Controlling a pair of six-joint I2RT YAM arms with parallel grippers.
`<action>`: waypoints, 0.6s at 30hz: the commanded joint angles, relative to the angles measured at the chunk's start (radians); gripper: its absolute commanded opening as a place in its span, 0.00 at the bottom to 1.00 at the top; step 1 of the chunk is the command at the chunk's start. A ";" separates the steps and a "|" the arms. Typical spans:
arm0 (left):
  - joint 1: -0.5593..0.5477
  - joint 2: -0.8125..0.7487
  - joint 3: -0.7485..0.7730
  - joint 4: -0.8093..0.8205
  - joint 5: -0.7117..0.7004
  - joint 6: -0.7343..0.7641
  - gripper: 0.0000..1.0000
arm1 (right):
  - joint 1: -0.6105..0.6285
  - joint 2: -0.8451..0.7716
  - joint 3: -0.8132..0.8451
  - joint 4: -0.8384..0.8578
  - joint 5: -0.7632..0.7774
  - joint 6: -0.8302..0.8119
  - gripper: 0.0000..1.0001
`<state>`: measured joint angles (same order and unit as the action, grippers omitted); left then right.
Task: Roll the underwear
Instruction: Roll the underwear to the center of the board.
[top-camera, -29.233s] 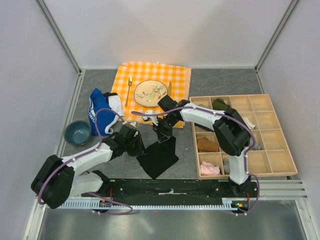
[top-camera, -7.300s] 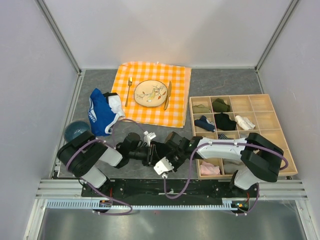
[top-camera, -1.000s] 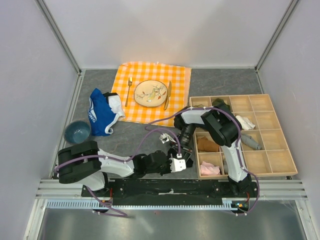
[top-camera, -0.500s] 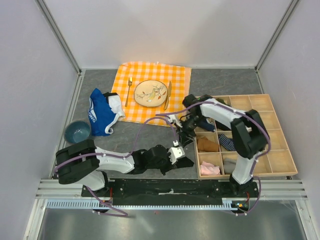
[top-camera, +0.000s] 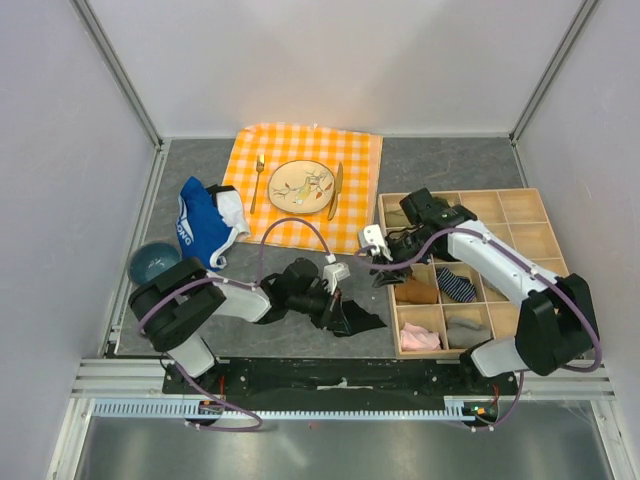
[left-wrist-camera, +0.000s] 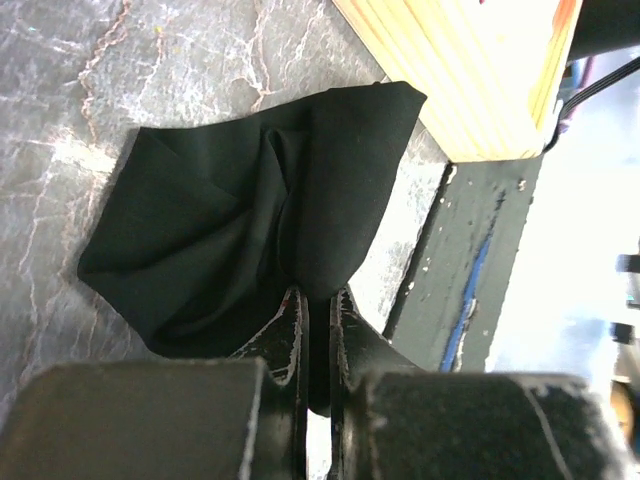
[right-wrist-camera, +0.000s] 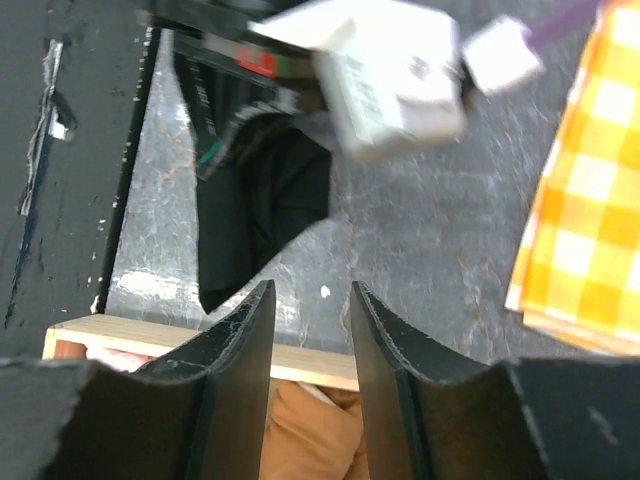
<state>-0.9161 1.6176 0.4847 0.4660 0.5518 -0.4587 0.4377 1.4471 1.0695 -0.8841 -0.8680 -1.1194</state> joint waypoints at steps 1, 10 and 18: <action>0.051 0.134 0.014 -0.170 0.080 -0.077 0.04 | 0.129 -0.033 -0.074 0.009 -0.037 -0.099 0.41; 0.091 0.229 0.094 -0.201 0.115 -0.095 0.04 | 0.400 -0.013 -0.203 0.250 0.286 -0.007 0.43; 0.120 0.226 0.083 -0.144 0.088 -0.143 0.11 | 0.446 0.056 -0.247 0.292 0.388 -0.019 0.44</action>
<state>-0.8146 1.7977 0.6125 0.4290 0.7971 -0.5930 0.8669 1.4693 0.8398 -0.6380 -0.5442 -1.1305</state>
